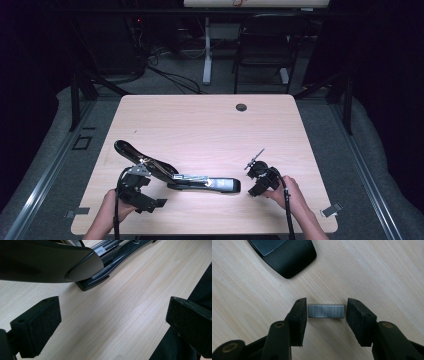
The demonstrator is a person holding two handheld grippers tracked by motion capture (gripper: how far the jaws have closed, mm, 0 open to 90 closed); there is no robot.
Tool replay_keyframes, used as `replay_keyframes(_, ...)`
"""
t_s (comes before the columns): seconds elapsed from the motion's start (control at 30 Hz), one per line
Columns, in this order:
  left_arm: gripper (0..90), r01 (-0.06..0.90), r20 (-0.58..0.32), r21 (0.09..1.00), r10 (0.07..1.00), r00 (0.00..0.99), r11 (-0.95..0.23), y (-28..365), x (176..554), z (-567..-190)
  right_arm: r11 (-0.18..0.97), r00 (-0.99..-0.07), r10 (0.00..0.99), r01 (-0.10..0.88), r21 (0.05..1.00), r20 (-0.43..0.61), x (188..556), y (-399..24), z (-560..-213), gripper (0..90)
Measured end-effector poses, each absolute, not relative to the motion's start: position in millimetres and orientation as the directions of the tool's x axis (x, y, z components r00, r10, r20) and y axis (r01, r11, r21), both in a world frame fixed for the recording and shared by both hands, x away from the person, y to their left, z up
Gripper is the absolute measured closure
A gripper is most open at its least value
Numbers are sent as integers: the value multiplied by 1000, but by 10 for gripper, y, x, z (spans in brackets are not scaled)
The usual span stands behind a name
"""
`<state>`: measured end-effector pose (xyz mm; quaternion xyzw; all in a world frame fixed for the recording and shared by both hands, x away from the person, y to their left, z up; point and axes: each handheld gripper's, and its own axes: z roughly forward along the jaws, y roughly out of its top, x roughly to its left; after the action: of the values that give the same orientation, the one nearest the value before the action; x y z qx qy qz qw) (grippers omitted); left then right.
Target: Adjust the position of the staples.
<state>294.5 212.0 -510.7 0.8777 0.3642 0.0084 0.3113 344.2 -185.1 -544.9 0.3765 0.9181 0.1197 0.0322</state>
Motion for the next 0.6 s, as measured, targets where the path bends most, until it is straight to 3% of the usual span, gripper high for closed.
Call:
replay_keyframes(0.33,0,635,-212,552,646,734,-540,2116,2946,-5109,597,-645,761,739,312,72,3471,-1917,-5333,282)
replay_keyframes(0.6,0,633,-208,547,644,736,-547,2109,2951,-5112,505,-548,833,806,309,70,3532,-1985,-5396,249)
